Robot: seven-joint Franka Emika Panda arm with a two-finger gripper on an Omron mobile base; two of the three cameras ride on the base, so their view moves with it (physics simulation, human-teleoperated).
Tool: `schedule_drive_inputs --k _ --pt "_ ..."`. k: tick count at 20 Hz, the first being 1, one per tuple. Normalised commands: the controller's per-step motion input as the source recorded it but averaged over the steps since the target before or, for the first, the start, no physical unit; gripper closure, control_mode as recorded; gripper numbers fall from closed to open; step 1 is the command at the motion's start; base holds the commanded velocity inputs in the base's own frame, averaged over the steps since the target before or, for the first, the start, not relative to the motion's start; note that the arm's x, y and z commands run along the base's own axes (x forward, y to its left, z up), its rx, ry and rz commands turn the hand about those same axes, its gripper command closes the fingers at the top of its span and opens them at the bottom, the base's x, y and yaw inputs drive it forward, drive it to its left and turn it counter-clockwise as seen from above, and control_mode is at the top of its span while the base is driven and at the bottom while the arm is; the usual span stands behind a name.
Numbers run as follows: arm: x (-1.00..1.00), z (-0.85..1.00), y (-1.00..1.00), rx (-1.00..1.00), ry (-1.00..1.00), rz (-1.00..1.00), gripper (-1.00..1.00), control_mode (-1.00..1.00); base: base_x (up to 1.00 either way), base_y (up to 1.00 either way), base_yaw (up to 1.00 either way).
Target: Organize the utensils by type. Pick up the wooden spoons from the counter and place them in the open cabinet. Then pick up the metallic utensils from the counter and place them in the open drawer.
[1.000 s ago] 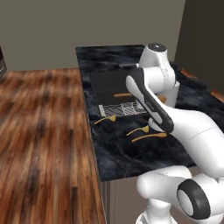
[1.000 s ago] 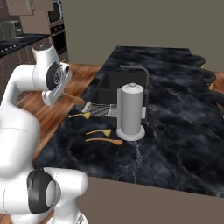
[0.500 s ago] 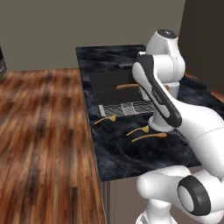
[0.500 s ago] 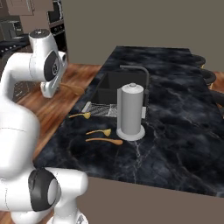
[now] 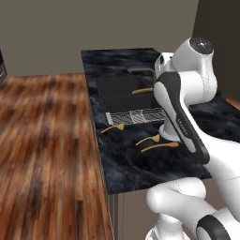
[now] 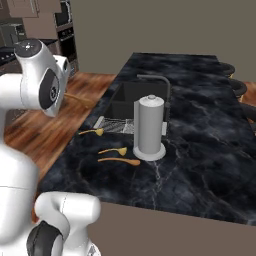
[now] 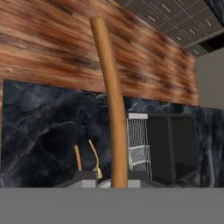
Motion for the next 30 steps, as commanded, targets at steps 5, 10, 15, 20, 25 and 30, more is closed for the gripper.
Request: schedule_drive_inputs --k 5,10,15,20,25,30 --pt "-0.35 0.08 -0.12 0.00 -0.20 0.02 1.00 -1.00 0.00 0.00 0.00" --pt "-0.27 0.00 -0.02 0.00 -0.14 0.06 1.00 -1.00 0.00 0.00 0.00" --pt "-0.22 0.02 -0.01 0.00 -0.03 0.01 1.00 -1.00 0.00 0.00 0.00" --pt "-0.09 0.01 -0.07 0.00 0.03 0.00 1.00 -1.00 0.00 0.00 0.00" --pt "0.00 0.00 -0.08 0.00 0.03 -0.03 1.00 -1.00 0.00 0.00 0.00" --pt "-0.06 0.00 -0.05 0.00 0.01 -0.15 1.00 -1.00 0.00 0.00 0.00"
